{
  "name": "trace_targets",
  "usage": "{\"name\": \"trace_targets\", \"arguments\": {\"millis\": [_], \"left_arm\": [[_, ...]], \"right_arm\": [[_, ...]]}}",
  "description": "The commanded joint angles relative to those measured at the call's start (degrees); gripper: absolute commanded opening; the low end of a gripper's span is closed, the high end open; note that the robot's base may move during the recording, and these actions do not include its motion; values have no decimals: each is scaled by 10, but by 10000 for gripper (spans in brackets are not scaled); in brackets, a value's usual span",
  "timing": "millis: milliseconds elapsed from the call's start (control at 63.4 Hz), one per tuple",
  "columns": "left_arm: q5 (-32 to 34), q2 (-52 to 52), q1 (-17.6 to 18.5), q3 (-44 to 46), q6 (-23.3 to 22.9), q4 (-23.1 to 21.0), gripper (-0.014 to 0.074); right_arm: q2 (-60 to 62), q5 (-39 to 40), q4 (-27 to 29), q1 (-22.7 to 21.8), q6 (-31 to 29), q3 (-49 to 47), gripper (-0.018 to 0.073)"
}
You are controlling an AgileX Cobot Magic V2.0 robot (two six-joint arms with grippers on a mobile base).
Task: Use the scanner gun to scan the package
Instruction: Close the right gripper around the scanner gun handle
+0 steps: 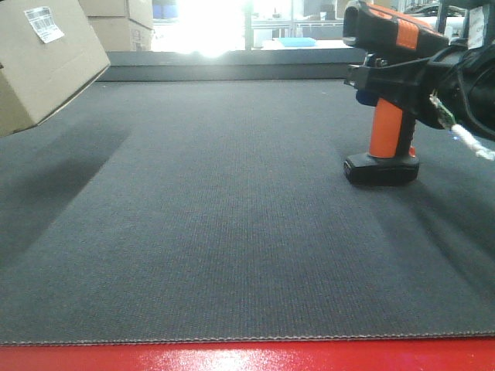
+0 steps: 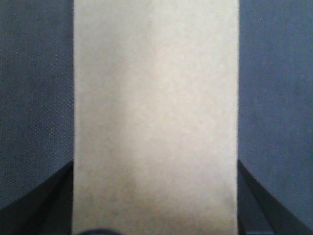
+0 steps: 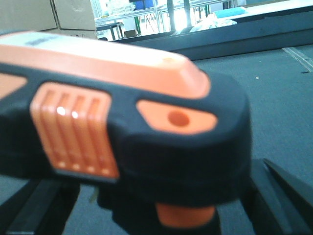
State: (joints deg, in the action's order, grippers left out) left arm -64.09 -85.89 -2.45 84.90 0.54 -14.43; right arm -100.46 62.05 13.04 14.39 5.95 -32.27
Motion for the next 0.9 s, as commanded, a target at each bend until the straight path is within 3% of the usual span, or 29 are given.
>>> {"name": "trace_targets", "arguments": {"millis": [0,647,726,883], "left_arm": [[6,8,-2,5,-1,-9,82],[5,8,-2,5,-1,-9,82],[5,8,-2,5,-1,-9,82],[5,8,-2,5,-1,-9,82]], "right_arm": [[-1,-1,4,1,1,-13,561],[-2,-22,11,1,1,-22,552],[-2,-22,12,1,1,-22,495],[-2,-30,14,1,1,-22,246]]}}
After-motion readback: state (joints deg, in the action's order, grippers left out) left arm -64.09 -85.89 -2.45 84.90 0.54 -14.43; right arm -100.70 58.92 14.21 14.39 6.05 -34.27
